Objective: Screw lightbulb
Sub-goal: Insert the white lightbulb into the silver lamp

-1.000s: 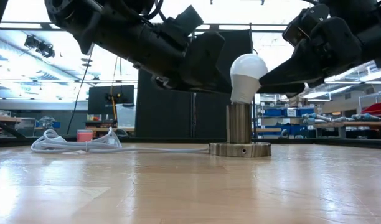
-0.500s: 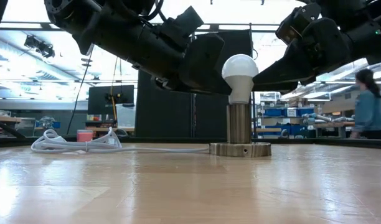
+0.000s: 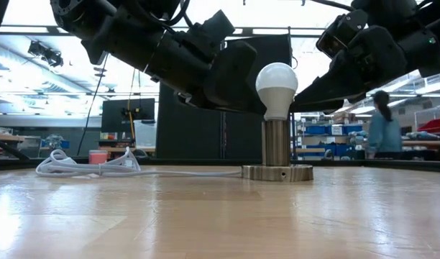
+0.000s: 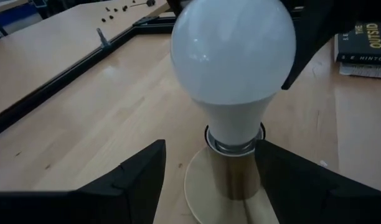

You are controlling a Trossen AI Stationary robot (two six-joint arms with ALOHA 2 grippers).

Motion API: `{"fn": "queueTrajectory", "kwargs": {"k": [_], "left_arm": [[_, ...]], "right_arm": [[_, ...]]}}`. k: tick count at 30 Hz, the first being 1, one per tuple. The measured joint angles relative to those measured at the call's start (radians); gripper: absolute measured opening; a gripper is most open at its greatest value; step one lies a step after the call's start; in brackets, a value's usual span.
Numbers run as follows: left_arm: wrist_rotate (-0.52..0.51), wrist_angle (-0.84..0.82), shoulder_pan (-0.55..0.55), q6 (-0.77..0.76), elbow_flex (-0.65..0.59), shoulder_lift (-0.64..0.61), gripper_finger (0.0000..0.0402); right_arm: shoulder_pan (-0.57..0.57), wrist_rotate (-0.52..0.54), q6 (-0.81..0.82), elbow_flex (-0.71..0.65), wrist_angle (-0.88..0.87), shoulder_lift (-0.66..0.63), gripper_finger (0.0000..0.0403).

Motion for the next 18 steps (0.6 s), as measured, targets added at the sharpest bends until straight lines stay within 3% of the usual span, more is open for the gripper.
{"fn": "queueTrajectory", "kwargs": {"k": [18], "left_arm": [[0.016,0.026,0.030,0.008,0.000,0.000,0.0252]], "right_arm": [[0.008,-0.051,0.001,0.000,0.028,0.000,0.0236]]}}
